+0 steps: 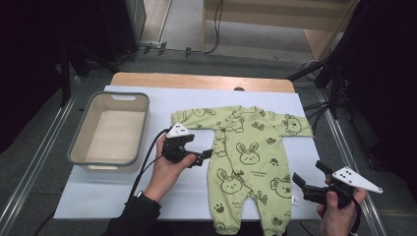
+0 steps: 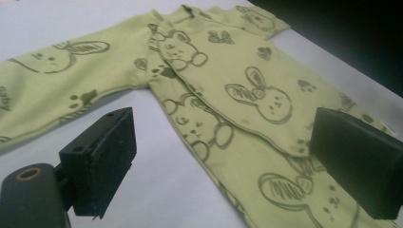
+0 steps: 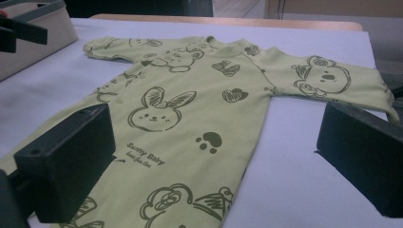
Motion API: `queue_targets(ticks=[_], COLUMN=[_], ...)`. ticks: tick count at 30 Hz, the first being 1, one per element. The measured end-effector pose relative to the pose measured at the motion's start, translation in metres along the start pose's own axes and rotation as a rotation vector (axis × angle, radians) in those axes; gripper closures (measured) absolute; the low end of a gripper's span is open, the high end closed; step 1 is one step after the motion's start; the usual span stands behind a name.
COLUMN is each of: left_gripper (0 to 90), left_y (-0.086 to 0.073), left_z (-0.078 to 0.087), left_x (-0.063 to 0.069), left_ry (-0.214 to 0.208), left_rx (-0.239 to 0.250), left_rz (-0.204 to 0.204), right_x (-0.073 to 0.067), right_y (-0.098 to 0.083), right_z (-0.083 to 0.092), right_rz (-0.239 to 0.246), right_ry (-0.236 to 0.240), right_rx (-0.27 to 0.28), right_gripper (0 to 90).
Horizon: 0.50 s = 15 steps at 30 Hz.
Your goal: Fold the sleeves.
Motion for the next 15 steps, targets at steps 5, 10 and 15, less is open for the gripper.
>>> queue_targets(ticks=[5,10,15], left_gripper=[0.0,0.0,0.0], left_y=[0.009,0.017,0.022], left_z=[-0.005,-0.007,-0.011], left_x=[-0.014,-0.023,-0.035], left_ry=[0.015,0.025,0.051], left_rx=[-0.014,-0.022,-0.024], left_rz=[-0.002,-0.006,0.009], right_x=[0.001,0.0,-0.001], right_y=[0.0,-0.001,-0.001], right_z=[0.0,-0.001,-0.001], right_rz=[-0.005,-0.004,-0.003], right_ry=[0.002,0.009,0.019], right_rx=[0.001,-0.004,0.0], right_gripper=[0.0,0.0,0.0])
Point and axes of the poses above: each handheld gripper's, and its own axes: z roughly backward along the jaws, y roughly out of its top, x roughly to its right, the point moved 7 cm from there along -z, roughly forward along the jaws, and after that the axes turned 3 degrees about -z, right-handed, at the moved point
